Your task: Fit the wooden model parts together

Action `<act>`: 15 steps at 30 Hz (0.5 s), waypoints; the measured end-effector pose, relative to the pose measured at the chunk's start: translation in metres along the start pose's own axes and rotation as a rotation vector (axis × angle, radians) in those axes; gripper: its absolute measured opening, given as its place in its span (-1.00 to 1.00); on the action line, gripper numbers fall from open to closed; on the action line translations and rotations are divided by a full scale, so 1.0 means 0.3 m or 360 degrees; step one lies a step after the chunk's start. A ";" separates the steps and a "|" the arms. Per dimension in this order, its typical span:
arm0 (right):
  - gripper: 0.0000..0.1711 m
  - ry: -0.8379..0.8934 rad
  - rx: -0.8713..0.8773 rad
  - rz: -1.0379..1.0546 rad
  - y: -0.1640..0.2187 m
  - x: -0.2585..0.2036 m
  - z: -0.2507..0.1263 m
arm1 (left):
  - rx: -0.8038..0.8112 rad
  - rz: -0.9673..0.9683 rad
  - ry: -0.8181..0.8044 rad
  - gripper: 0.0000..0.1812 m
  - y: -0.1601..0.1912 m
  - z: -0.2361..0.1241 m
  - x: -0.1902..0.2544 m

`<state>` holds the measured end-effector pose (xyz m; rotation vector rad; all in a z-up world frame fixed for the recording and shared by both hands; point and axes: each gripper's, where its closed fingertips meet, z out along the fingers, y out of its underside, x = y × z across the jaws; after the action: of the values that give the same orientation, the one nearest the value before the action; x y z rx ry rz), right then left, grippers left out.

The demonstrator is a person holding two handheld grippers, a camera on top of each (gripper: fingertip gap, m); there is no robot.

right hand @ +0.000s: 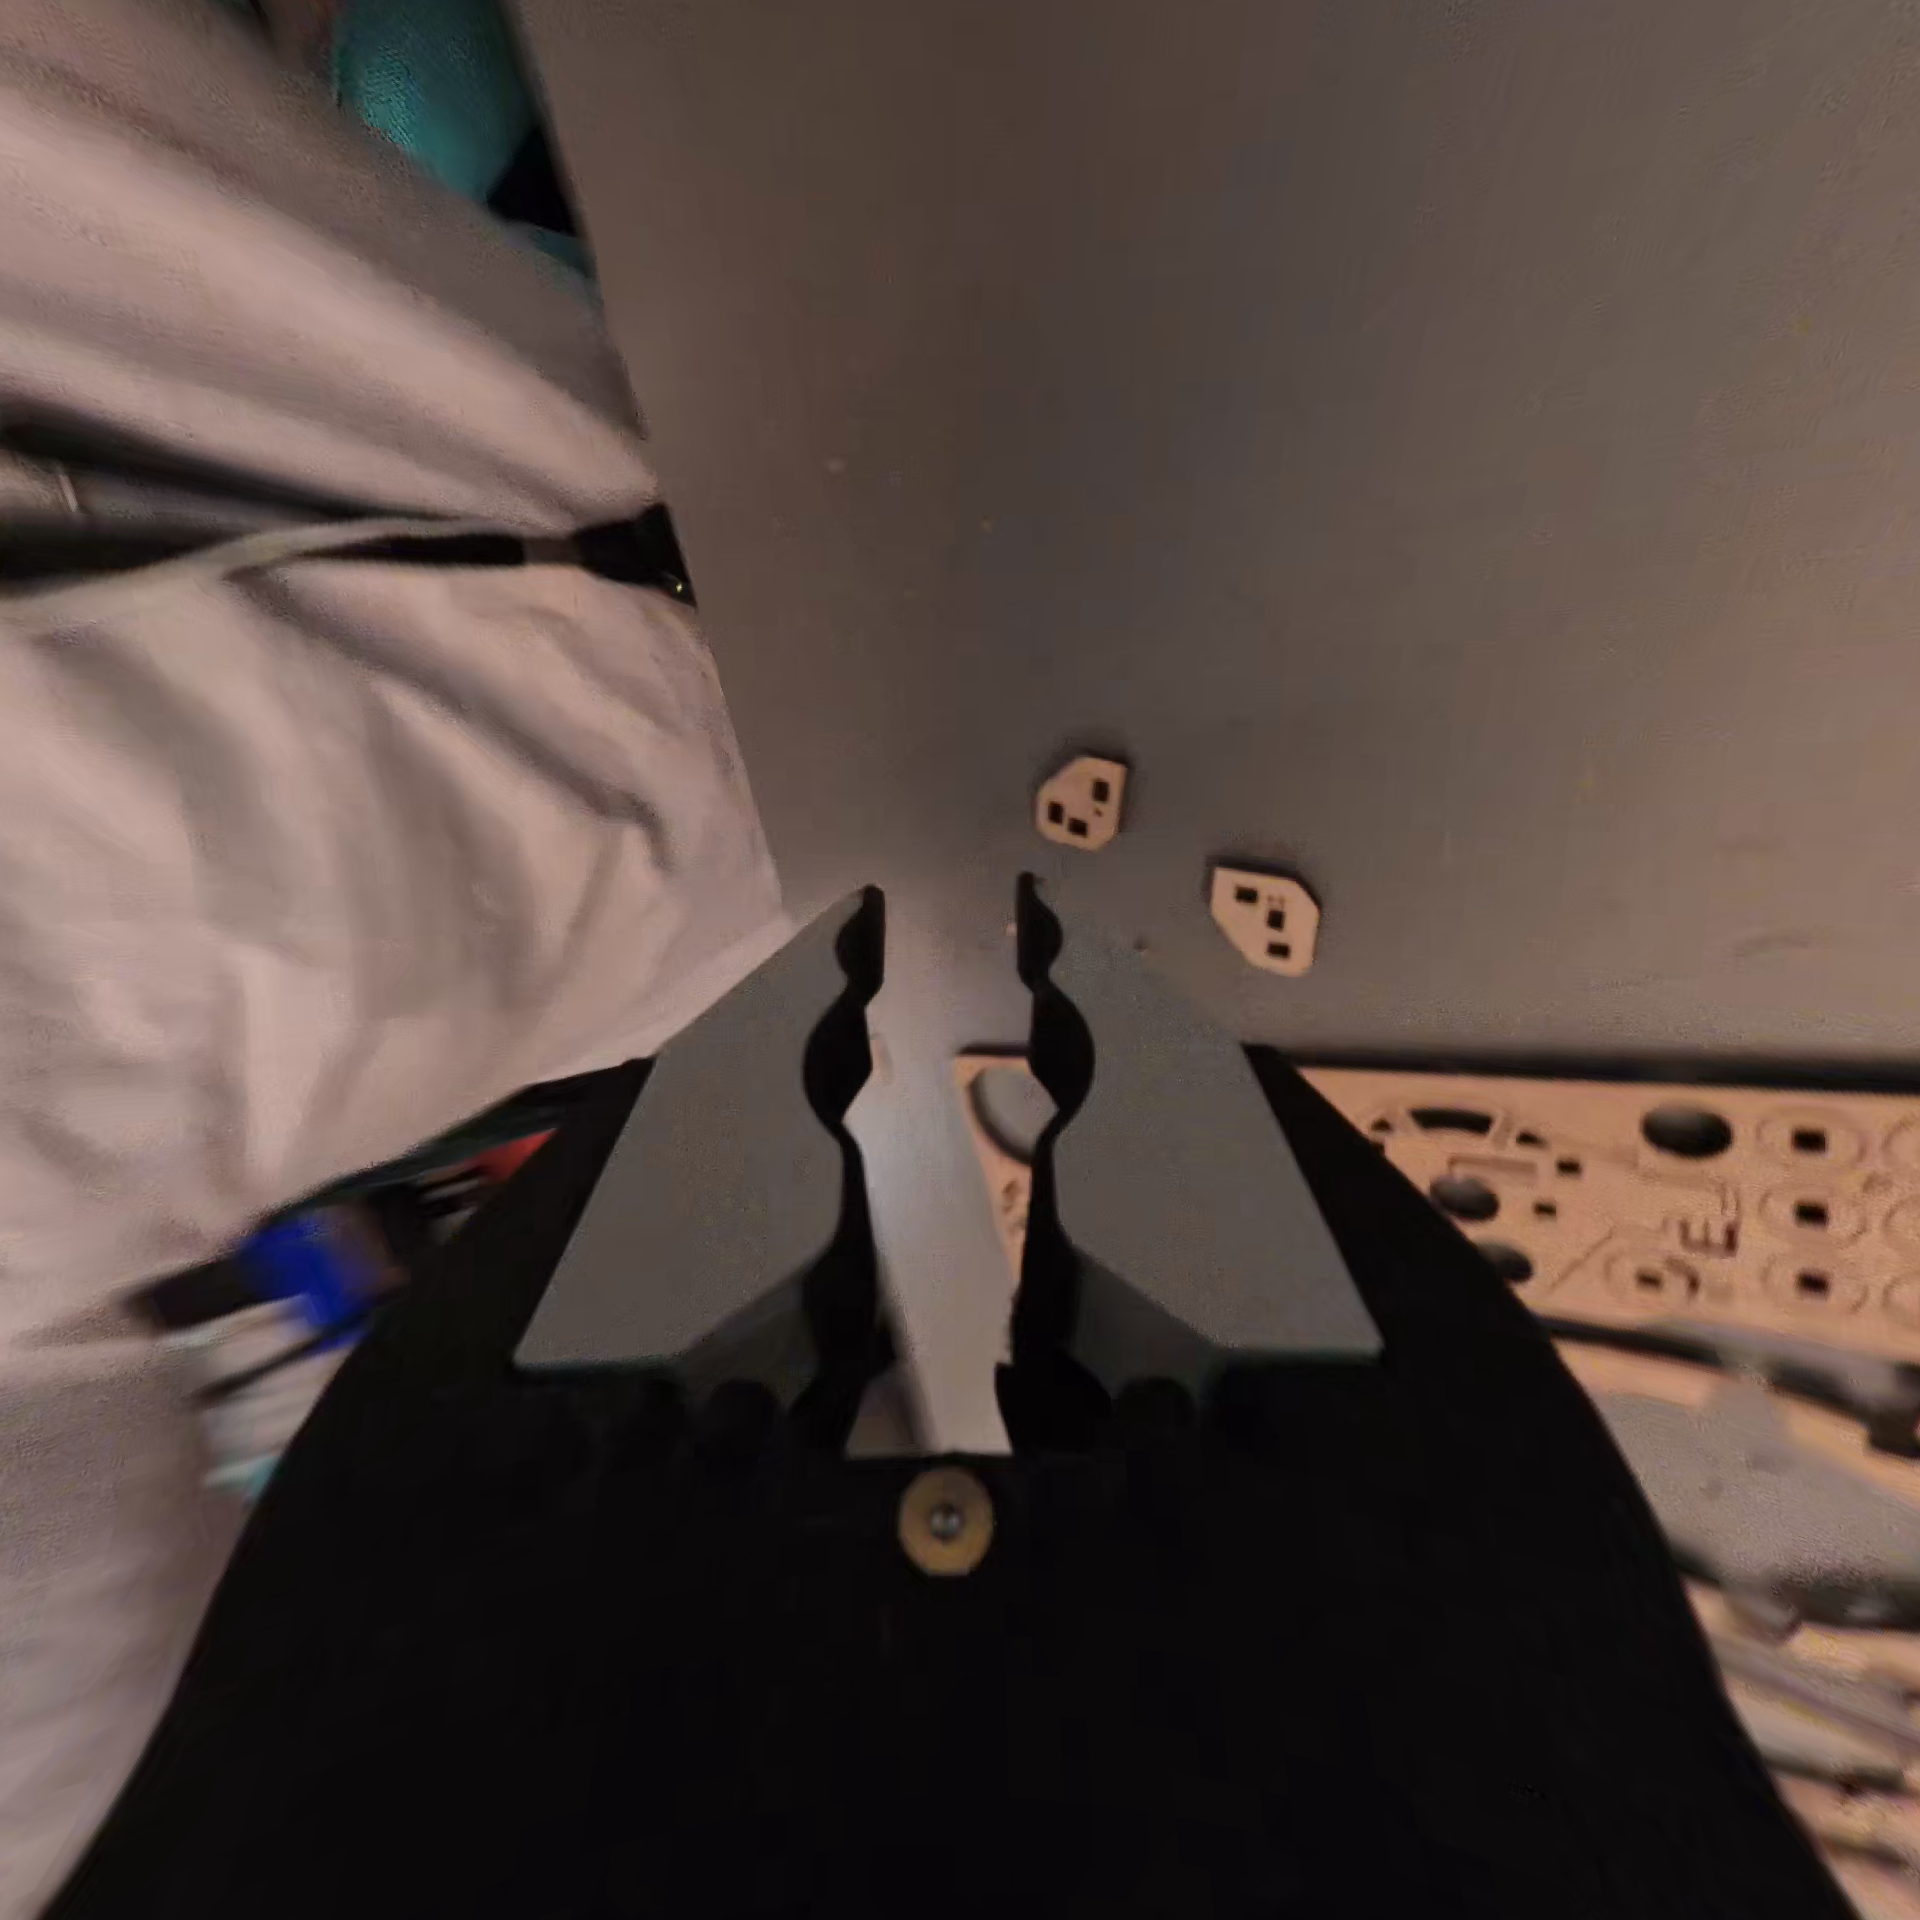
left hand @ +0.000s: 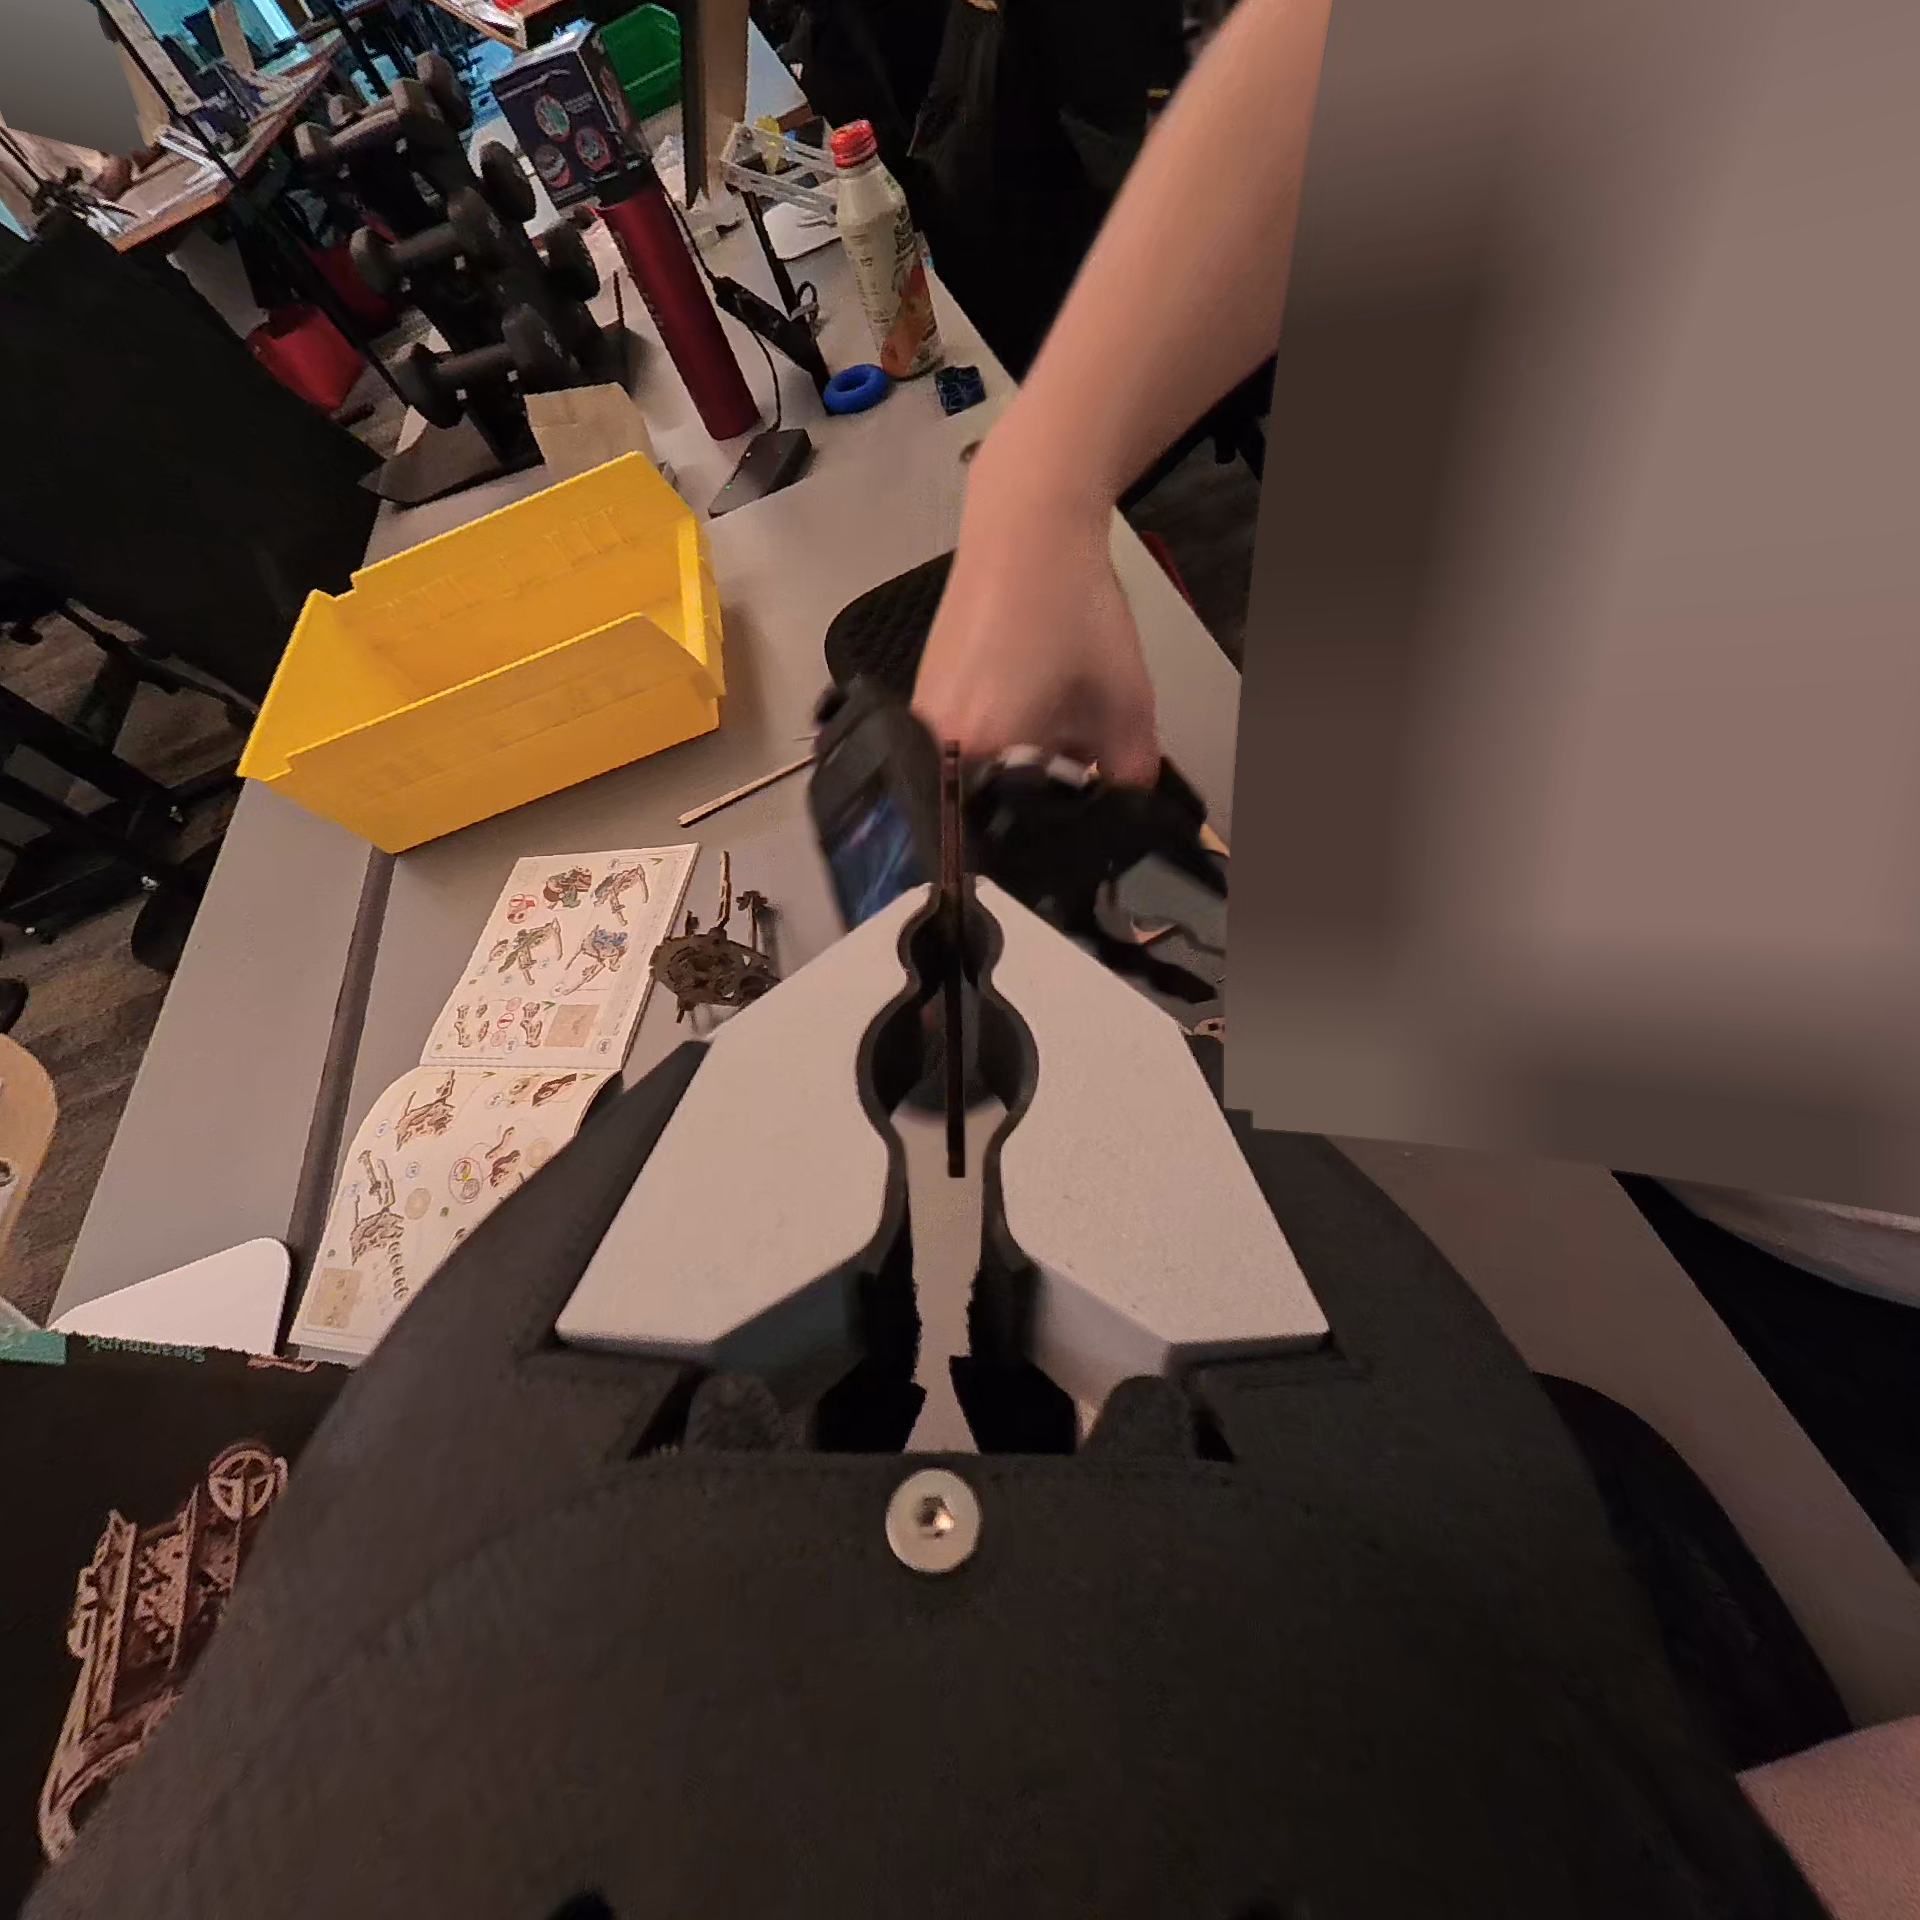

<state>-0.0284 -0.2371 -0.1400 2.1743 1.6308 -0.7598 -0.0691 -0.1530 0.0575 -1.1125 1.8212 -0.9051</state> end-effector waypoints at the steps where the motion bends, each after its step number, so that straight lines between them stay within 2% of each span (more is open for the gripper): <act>1: -0.71 0.0064 0.0147 -0.0222 0.002 -0.018 0.012 | 0.0002 -0.0003 -0.0007 -1.00 0.001 -0.003 -0.004; 3: -0.71 0.0354 0.0425 -0.0534 -0.008 0.000 0.023 | 0.0004 -0.0011 -0.0018 -1.00 0.003 -0.006 -0.010; 6: -0.64 0.0761 0.0590 -0.0647 -0.004 0.085 0.026 | -0.0012 -0.0024 -0.0038 -1.00 0.011 -0.003 -0.021; 8: -0.55 0.0758 0.0710 -0.0644 -0.015 0.090 0.039 | -0.0028 -0.0033 -0.0041 -1.00 0.018 0.003 -0.024; 10: -0.55 0.0705 0.0786 -0.0627 -0.028 0.082 0.046 | -0.0046 -0.0038 -0.0041 -1.00 0.025 0.011 -0.026; 11: -0.59 0.0712 0.0819 -0.0637 -0.036 0.084 0.044 | -0.0056 -0.0040 -0.0041 -1.00 0.029 0.016 -0.027; 13: -0.79 0.0734 0.0856 -0.0618 -0.044 0.100 0.035 | -0.0074 -0.0044 -0.0039 -1.00 0.037 0.025 -0.030; 15: -0.79 0.0766 0.0911 -0.0576 -0.057 0.124 0.017 | -0.0090 -0.0052 -0.0038 -1.00 0.046 0.035 -0.035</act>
<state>-0.0380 -0.2055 -0.1649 2.6352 2.3241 -0.9464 -0.0613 -0.1402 0.0438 -1.1864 1.8236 -0.8601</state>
